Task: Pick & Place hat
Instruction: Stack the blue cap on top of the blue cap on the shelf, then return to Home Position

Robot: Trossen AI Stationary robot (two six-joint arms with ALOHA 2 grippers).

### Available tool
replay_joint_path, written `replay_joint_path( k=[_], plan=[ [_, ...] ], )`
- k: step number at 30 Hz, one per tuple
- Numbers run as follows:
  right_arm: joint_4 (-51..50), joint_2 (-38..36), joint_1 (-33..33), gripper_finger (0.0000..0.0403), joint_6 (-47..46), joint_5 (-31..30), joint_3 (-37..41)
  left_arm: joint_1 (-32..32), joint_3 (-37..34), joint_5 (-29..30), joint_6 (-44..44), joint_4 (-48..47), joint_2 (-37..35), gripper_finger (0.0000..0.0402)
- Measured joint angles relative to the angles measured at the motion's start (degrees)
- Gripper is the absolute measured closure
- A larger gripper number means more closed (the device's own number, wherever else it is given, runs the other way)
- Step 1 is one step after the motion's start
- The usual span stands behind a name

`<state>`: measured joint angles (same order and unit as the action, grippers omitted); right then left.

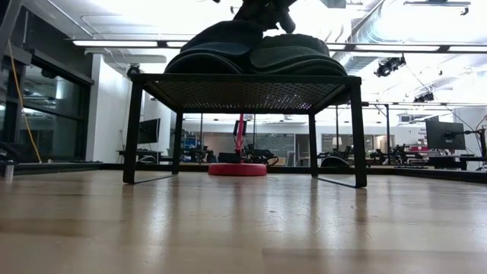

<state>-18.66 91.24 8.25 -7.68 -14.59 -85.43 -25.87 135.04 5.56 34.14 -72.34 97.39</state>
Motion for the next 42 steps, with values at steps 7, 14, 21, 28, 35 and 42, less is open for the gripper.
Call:
replay_joint_path(
  k=[7, 14, 21, 28, 35, 42],
  plan=[
    [0.05, -0.6, -0.02, 0.0237, 0.0, 1.6, 0.0, 0.0, 0.0, 0.02, -2.08, 0.22, -3.16, 0.0197],
    [0.09, -1.04, -0.02, 0.0237, 0.0, 2.1, 0.02, 0.0, 0.0, -0.25, -4.16, -0.57, -3.76, 0.0197],
    [-0.28, -2.76, -0.04, 0.0237, -0.59, 3.26, 0.02, 0.0, -0.02, -0.3, -6.24, -1.56, -3.74, 0.0197],
    [-1.82, -7.12, -0.93, 0.0237, -1.35, 4.68, 0.02, 0.0, -0.04, -2.69, -10.15, -2.69, -4.18, 0.0197],
    [-4.19, -14.08, -3.52, 0.0237, -1.64, 4.48, 0.02, 0.02, -0.05, -6.9, -16.97, -5.56, -5.92, 0.0197],
    [-15.71, -23.47, -8.44, 0.0237, -4.97, 4.07, 0.0, 0.02, -0.06, -11.2, -19.46, -16.28, -9.18, 0.0197]
  ],
)
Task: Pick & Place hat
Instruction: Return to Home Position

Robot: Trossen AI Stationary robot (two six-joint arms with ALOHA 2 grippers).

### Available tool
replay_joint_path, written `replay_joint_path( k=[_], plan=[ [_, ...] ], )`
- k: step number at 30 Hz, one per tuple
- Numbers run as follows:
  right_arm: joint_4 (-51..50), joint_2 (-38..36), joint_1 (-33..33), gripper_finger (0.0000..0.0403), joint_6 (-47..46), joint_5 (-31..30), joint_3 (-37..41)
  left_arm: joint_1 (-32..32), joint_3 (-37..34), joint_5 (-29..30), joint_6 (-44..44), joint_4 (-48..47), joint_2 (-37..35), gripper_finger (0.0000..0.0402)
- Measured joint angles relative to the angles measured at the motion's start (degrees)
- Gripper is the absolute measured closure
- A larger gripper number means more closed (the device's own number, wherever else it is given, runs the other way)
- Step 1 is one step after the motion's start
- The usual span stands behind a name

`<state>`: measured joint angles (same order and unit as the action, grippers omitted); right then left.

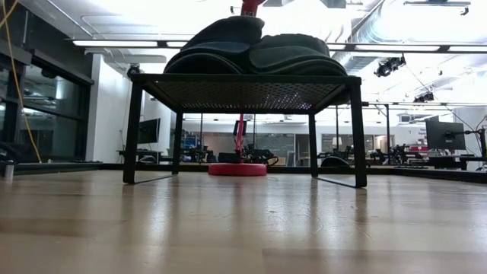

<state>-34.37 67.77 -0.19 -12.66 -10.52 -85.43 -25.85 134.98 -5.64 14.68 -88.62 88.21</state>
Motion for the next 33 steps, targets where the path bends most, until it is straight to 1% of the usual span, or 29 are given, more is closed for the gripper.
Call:
replay_joint_path(
  k=[2, 4, 6, 8, 11, 13, 16, 22, 24, 26, 29, 33],
  plan=[
    [-6.34, -2.53, -2.31, 0.0237, -1.47, -0.58, 0.0, 0.0, -0.03, -2.14, -0.1, -1.8, -1.16, 0.0197],
    [-11.91, -4.44, -5.06, 0.0237, -2.58, -2.55, 0.0, -0.02, -0.91, -7.37, -0.54, -0.99, -3.06, 0.0197],
    [-15.91, -6.0, -8.07, 0.0237, -4.67, -6.29, 0.0, -0.02, -2.18, -13.14, 0.72, -0.66, -5.09, 0.0197],
    [-18.16, -7.03, -11.25, 0.0237, -7.3, -11.74, 0.0, 0.03, -4.36, -16.32, 1.98, -0.97, -7.47, 0.0197],
    [-19.85, -7.52, -16.31, 0.0237, -9.86, -18.92, 0.18, 0.0, -10.28, -16.68, 1.88, -0.56, -12.41, 0.0197],
    [-17.31, -8.04, -19.1, 0.0237, -10.26, -22.05, 2.14, -0.02, -16.37, -16.33, 0.83, 2.06, -16.87, 0.0197],
    [-7.68, -10.92, -21.75, 0.0237, -10.46, -22.28, 10.44, -0.01, -28.55, -16.62, -1.59, 9.17, -25.3, 0.0197],
    [25.8, -20.86, -22.86, 0.0237, -10.52, -14.27, 35.62, -0.02, -55.84, -17.54, -9.86, 27.8, -43.54, 0.0197],
    [35.97, -24.09, -22.86, 0.0237, -10.38, -12.49, 43.05, -0.02, -64.06, -17.83, -12.75, 34.86, -48.83, 0.0197],
    [44.05, -27.55, -22.86, 0.0237, -9.83, -11.48, 49.25, 0.0, -71.72, -18.06, -15.17, 41.6, -53.84, 0.0197],
    [50.94, -32.98, -22.84, 0.0237, -9.47, -12.18, 56.41, 0.0, -81.61, -18.03, -19.38, 50.92, -60.12, 0.0197],
    [55.8, -39.89, -22.08, 0.0237, -8.19, -13.73, 64.05, 0.0, -92.16, -17.39, -24.5, 59.68, -66.53, 0.0197]
  ],
)
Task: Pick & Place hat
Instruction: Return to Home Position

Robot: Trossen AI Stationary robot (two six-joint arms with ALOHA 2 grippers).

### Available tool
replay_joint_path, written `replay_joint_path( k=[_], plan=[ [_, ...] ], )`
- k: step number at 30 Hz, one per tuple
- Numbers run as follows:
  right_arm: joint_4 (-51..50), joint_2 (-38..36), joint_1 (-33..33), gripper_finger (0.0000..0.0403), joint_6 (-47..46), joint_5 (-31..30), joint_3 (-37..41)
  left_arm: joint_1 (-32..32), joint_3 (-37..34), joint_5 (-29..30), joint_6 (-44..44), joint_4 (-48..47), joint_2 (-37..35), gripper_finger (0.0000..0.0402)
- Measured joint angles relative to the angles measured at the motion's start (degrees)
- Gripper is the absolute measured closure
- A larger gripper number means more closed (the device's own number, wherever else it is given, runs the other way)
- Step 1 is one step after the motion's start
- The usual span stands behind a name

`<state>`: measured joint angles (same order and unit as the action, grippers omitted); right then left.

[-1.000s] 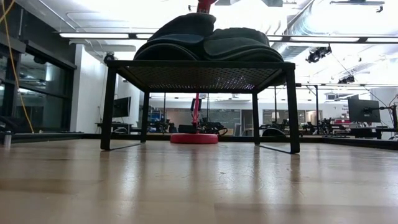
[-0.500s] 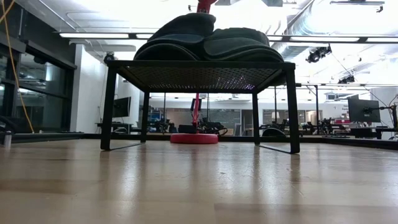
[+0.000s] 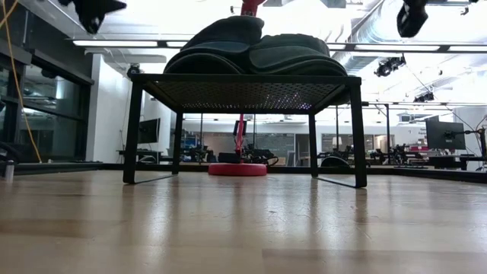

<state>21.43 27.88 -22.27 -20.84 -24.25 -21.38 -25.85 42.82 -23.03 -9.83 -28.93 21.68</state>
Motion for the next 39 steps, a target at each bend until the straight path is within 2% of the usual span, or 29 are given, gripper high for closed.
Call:
replay_joint_path(
  k=[4, 8, 12, 16, 19, 24, 30, 39],
  plan=[
    [4.96, -6.85, 1.19, 0.0237, 2.82, 0.68, 6.22, 0.0, -7.05, 0.65, -2.86, 5.51, -3.76, 0.0197],
    [6.79, -13.06, 2.67, 0.0237, 3.12, 0.89, 12.2, 0.0, -11.23, 2.29, -4.83, 9.16, -4.48, 0.0197],
    [6.73, -18.24, 4.12, 0.0237, 1.8, 2.02, 17.05, -0.02, -14.6, 4.51, -4.72, 12.85, -4.27, 0.0197],
    [6.93, -22.68, 5.54, 0.0237, 1.4, 3.34, 20.55, -0.02, -19.45, 5.27, -5.94, 20.54, -4.25, 0.0197],
    [3.23, -25.36, 6.34, 0.0237, 1.38, 4.06, 20.76, -0.02, -23.09, 5.77, -7.63, 25.38, -4.24, 0.0197],
    [-1.57, -27.85, 8.2, 0.0237, 1.46, 5.5, 20.56, 0.0, -27.17, 7.73, -8.44, 29.86, -4.27, 0.0197],
    [-9.04, -27.67, 10.77, 0.0237, -2.32, 7.44, 20.69, -0.02, -29.55, 9.92, -8.48, 29.6, -4.22, 0.0197],
    [-14.52, -27.67, 14.71, 0.0237, -5.22, 13.2, 20.63, -0.02, -29.56, 10.19, -8.46, 26.41, -4.24, 0.0197]
  ],
)
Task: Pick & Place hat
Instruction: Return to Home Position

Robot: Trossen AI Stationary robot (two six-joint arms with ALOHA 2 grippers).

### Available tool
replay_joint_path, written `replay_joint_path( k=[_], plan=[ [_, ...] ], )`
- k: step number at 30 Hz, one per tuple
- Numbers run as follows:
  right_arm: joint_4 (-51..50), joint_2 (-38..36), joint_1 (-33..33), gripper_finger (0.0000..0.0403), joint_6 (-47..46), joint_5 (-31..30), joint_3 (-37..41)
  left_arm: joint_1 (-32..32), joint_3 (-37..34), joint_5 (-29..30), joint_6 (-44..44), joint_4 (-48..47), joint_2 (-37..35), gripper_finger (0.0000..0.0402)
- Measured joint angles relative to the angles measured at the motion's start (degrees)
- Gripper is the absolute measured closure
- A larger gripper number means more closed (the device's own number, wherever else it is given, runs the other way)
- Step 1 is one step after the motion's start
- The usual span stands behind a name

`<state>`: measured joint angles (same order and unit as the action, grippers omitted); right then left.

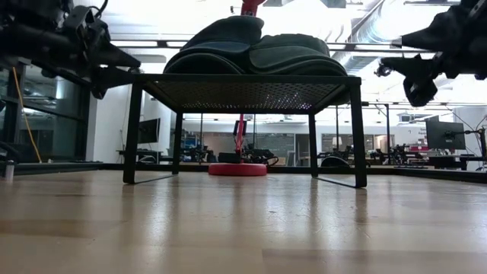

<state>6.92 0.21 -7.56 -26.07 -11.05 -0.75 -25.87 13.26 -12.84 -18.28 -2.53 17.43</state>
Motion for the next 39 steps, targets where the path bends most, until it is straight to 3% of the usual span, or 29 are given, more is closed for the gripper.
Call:
replay_joint_path(
  k=[6, 13, 20, 29, 39],
  plan=[
    [-3.46, 0.0, 2.86, 0.0237, -0.94, 5.28, 0.0, 0.0, 0.0, -0.37, -1.53, -1.97, 0.0, 0.0197],
    [-5.67, 0.48, 5.03, 0.0237, 0.96, 7.43, -0.11, 0.0, 0.0, -0.13, -1.53, -1.92, 0.0, 0.0197],
    [-5.82, 0.52, 6.17, 0.0237, 5.1, 7.45, -0.11, 0.0, 0.0, 0.41, -1.53, -1.94, 0.0, 0.0197],
    [-5.78, 0.55, 7.56, 0.0237, 9.45, 6.07, -0.11, 0.0, 0.0, 7.56, -0.02, -2.36, 0.04, 0.0197],
    [-5.56, 0.57, 7.57, 0.0237, 13.09, 5.33, -0.09, 0.0, 0.0, 8.02, -0.02, -2.36, 0.04, 0.0197]
  ],
)
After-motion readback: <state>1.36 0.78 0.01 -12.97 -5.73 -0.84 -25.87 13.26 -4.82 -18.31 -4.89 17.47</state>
